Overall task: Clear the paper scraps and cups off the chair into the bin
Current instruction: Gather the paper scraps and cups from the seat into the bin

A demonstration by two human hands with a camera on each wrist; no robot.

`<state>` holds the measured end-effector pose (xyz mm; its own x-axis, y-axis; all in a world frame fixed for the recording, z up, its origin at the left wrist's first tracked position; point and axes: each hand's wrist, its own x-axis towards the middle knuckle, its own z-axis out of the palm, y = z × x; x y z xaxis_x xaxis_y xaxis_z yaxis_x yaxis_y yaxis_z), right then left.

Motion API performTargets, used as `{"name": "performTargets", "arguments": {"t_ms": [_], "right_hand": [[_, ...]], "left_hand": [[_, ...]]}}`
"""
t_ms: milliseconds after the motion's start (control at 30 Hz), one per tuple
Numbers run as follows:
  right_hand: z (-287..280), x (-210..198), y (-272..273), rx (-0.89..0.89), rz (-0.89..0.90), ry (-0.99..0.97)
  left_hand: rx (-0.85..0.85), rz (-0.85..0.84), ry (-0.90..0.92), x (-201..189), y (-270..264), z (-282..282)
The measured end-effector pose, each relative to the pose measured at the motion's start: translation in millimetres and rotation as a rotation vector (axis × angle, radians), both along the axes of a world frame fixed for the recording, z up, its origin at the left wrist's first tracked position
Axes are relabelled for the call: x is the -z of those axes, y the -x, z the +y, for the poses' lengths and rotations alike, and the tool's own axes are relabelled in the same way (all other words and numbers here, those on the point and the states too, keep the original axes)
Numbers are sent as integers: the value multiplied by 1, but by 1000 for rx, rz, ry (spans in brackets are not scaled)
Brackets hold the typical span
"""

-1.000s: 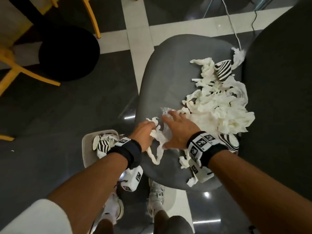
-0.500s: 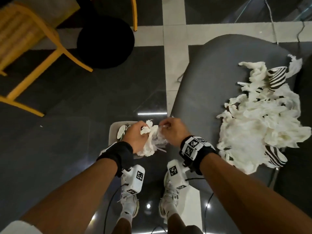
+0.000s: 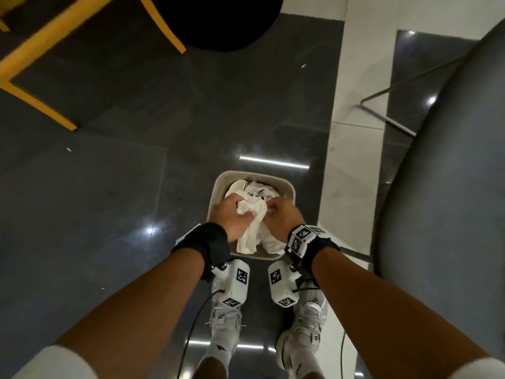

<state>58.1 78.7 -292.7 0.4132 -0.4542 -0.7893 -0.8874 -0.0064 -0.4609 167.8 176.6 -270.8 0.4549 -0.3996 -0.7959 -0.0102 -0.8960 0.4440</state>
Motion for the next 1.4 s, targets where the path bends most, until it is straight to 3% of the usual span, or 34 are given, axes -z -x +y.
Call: {"name": "performTargets", "arguments": {"t_ms": [167, 200, 333, 533, 700, 833, 933, 1033, 1100, 1233, 1400], "right_hand": [[0, 59, -2, -96, -64, -163], [1, 54, -1, -100, -77, -159], [-4, -33, -11, -44, -82, -21], [-31, -139, 24, 80, -212, -17], [-109, -226, 116, 264, -312, 26], [-181, -271, 219, 411, -204, 459], [-220, -286, 291, 343, 134, 732], [-234, -291, 342, 152, 476, 635], [-236, -285, 363, 152, 447, 516], [-235, -275, 388, 326, 136, 474], [-243, -276, 397, 344, 93, 491]], "left_hand": [[-37, 99, 48, 17, -12, -3], [-12, 98, 43, 12, -15, -3], [54, 28, -11, -21, -25, -11], [99, -95, -4, -90, -13, -51], [246, -135, 189, -167, 52, -143], [445, -166, 353, -219, 132, -224], [624, -110, 430, -238, 194, -267], [903, -54, 454, -243, 248, -285], [1094, -69, 431, -241, 276, -279], [1364, -167, 320, -229, 323, -256], [1303, -184, 263, -211, 335, -260]]}}
